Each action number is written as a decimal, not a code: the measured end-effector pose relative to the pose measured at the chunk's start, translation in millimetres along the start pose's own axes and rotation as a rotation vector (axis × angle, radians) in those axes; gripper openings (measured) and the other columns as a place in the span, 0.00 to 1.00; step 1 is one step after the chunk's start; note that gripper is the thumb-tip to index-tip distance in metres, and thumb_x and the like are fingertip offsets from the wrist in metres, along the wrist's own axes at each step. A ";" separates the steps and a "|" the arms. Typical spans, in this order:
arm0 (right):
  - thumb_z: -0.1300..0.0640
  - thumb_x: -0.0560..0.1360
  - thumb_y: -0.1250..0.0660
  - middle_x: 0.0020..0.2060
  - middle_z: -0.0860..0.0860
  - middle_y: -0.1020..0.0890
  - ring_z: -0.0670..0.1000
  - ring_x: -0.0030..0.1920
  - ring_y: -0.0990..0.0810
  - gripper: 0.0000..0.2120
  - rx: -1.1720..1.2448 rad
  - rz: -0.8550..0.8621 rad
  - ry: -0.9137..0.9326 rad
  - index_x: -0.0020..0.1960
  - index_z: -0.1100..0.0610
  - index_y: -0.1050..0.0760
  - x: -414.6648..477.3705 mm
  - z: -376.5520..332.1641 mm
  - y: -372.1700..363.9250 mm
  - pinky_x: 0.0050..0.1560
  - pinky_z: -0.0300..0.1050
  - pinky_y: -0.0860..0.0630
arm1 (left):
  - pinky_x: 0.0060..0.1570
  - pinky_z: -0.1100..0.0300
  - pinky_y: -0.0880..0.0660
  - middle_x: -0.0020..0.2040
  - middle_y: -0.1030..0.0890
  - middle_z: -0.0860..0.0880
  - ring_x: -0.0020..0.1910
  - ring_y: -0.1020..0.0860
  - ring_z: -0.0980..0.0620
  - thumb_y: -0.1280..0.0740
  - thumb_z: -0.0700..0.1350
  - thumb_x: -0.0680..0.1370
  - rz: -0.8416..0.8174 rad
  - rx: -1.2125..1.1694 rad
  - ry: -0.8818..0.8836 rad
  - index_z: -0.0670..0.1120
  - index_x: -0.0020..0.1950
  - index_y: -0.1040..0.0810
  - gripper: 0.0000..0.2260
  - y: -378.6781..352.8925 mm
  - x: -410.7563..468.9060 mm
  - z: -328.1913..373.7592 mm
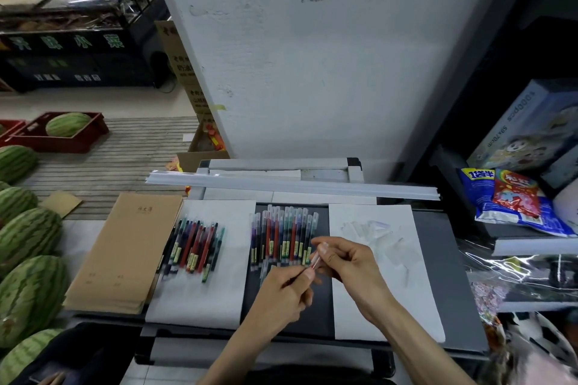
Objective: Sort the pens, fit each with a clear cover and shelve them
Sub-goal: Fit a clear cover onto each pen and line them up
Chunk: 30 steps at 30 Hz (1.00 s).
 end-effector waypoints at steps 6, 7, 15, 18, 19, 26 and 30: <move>0.51 0.82 0.33 0.48 0.44 0.15 0.45 0.45 0.16 0.08 -0.632 0.092 -0.071 0.59 0.48 0.18 12.0 37.5 30.5 0.53 0.42 0.19 | 0.35 0.59 0.36 0.30 0.30 0.49 0.29 0.33 0.57 0.35 0.52 0.85 0.221 0.462 0.011 0.43 0.38 0.26 0.18 23.4 14.8 -39.2; 0.50 0.81 0.33 0.50 0.43 0.16 0.43 0.47 0.17 0.09 -0.779 0.118 -0.062 0.60 0.48 0.19 12.0 42.4 39.8 0.55 0.42 0.21 | 0.33 0.60 0.37 0.30 0.30 0.51 0.29 0.33 0.56 0.35 0.51 0.85 0.237 0.468 0.047 0.43 0.37 0.27 0.19 28.8 15.8 -45.0; 0.53 0.76 0.32 0.59 0.46 0.21 0.51 0.55 0.21 0.14 -1.421 0.326 0.076 0.61 0.50 0.19 9.1 62.5 89.6 0.51 0.47 0.21 | 0.44 0.61 0.26 0.46 0.15 0.54 0.43 0.20 0.55 0.30 0.44 0.81 0.420 0.502 0.156 0.56 0.52 0.17 0.06 68.1 9.3 -72.8; 0.54 0.76 0.32 0.64 0.48 0.24 0.52 0.59 0.22 0.19 -1.441 0.327 0.067 0.67 0.49 0.22 13.1 67.2 97.3 0.51 0.48 0.20 | 0.46 0.57 0.22 0.44 0.17 0.54 0.44 0.19 0.55 0.28 0.45 0.80 0.440 0.534 0.186 0.56 0.52 0.19 0.05 75.1 9.2 -81.6; 0.54 0.76 0.33 0.65 0.48 0.24 0.53 0.59 0.22 0.20 -1.438 0.322 0.069 0.68 0.49 0.23 15.0 67.6 97.7 0.52 0.48 0.20 | 0.46 0.56 0.21 0.43 0.17 0.55 0.43 0.19 0.54 0.27 0.45 0.79 0.442 0.546 0.193 0.57 0.48 0.20 0.06 76.5 9.6 -82.9; 0.57 0.79 0.35 0.64 0.51 0.22 0.54 0.58 0.23 0.19 -1.402 0.262 0.111 0.69 0.50 0.24 26.0 75.0 94.3 0.51 0.49 0.19 | 0.42 0.61 0.23 0.42 0.17 0.55 0.41 0.19 0.59 0.24 0.45 0.76 0.422 0.570 0.255 0.56 0.46 0.20 0.07 78.5 14.8 -95.9; 0.59 0.79 0.35 0.59 0.51 0.20 0.56 0.51 0.22 0.15 -1.408 0.273 0.121 0.65 0.52 0.21 32.4 77.0 95.4 0.46 0.50 0.19 | 0.34 0.70 0.30 0.43 0.16 0.53 0.40 0.21 0.62 0.24 0.45 0.76 0.420 0.557 0.249 0.53 0.49 0.18 0.05 76.5 17.0 -97.4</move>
Point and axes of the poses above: each hand's wrist, its own x-axis towards the middle knuckle, its own y-axis out of the back of the hand, z = x × y, the point moved 2 cm from there along x, towards the middle knuckle
